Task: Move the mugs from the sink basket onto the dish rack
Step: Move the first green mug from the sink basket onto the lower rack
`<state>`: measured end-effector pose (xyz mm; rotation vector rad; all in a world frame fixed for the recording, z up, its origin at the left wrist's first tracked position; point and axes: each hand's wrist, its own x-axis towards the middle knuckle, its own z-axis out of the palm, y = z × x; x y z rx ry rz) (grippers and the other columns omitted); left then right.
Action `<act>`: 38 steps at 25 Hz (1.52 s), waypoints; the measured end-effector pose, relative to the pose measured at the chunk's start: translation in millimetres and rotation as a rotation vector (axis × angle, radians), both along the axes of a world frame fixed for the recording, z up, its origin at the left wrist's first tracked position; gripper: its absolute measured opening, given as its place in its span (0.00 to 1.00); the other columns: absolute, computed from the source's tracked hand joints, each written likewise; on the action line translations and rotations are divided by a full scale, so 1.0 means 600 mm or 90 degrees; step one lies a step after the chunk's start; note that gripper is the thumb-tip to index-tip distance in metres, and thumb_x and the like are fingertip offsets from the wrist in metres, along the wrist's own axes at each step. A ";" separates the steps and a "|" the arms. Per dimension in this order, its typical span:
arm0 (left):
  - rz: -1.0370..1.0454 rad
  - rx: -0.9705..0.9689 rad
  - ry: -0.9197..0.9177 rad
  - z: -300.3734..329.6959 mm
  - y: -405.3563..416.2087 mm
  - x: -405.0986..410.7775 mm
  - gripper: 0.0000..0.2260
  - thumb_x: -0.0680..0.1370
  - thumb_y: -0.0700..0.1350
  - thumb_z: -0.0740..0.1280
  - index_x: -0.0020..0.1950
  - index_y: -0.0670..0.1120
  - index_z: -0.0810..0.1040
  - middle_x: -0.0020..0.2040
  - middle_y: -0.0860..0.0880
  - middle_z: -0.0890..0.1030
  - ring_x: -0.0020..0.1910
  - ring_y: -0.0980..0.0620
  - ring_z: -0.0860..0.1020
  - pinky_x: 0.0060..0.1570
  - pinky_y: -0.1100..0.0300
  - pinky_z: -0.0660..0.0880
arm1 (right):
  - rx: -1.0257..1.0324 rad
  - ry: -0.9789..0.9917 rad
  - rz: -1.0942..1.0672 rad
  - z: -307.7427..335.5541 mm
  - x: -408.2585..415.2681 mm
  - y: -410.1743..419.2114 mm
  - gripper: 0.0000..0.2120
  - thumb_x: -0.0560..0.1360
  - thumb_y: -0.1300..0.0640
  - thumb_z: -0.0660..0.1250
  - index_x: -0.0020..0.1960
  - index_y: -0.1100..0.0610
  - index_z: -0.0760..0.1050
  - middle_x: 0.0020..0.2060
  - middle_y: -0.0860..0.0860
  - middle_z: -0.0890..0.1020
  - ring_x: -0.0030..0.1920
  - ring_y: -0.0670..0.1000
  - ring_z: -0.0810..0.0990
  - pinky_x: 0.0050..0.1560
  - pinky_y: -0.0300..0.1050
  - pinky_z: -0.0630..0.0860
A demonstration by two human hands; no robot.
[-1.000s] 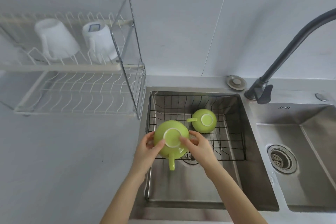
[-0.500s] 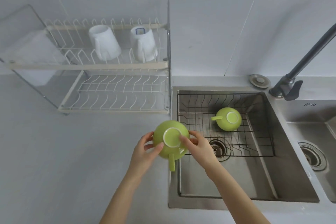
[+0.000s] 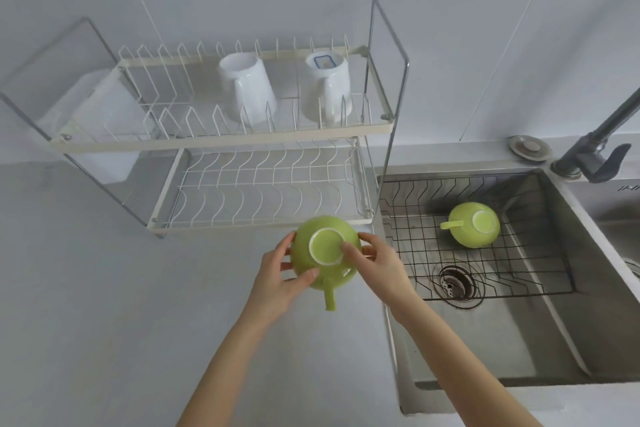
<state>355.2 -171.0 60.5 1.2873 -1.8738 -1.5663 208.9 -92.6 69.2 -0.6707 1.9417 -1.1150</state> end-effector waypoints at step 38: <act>-0.178 -0.181 -0.205 -0.006 -0.185 -0.067 0.36 0.71 0.48 0.70 0.73 0.45 0.53 0.70 0.42 0.62 0.69 0.44 0.63 0.67 0.53 0.60 | 0.006 0.257 0.161 -0.005 -0.044 -0.148 0.33 0.72 0.55 0.67 0.72 0.55 0.57 0.71 0.52 0.64 0.68 0.54 0.66 0.64 0.43 0.64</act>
